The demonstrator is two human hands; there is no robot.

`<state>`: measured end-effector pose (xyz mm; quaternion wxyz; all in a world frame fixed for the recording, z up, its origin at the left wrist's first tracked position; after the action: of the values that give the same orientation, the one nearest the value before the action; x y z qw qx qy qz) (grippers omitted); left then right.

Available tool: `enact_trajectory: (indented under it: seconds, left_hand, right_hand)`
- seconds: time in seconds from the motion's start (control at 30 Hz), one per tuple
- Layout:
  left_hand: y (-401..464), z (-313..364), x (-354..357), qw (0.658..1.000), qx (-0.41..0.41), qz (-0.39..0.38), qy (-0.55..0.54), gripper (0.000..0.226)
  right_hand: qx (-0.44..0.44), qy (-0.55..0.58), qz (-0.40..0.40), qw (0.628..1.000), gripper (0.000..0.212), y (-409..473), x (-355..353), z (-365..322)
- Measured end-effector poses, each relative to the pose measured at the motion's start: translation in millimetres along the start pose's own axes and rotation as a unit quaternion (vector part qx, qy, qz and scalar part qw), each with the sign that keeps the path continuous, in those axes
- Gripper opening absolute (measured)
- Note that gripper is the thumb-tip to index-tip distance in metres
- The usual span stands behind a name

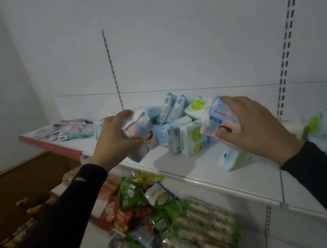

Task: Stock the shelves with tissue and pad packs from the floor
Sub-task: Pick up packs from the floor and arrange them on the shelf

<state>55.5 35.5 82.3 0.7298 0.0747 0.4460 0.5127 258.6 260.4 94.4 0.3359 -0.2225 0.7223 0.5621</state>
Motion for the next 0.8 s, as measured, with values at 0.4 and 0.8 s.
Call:
enact_trajectory:
  seconds: [0.4,0.8]
  left_hand:
    - [-188,-229,-196,0.966,-0.227,0.001,0.123,0.097]
    - [-496,-489,-336,0.852,-0.491,-0.083,0.161,0.099]
  right_hand:
    - [-0.298,0.098,-0.203,0.927,0.089,-19,202,-336]
    - [-0.440,0.152,-0.381,0.799,0.086,-183,429,-669]
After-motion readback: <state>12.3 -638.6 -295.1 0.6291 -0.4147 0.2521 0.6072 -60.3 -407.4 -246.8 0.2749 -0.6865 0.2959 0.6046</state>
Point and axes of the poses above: each hand's wrist, its own y-axis towards the middle knuckle, its own x-axis out of the palm, z = x × y, the point moved 9 cm from there along y, towards the middle knuckle, and after that the axes turned 2 degrees about -y, right-handed, at the moved point
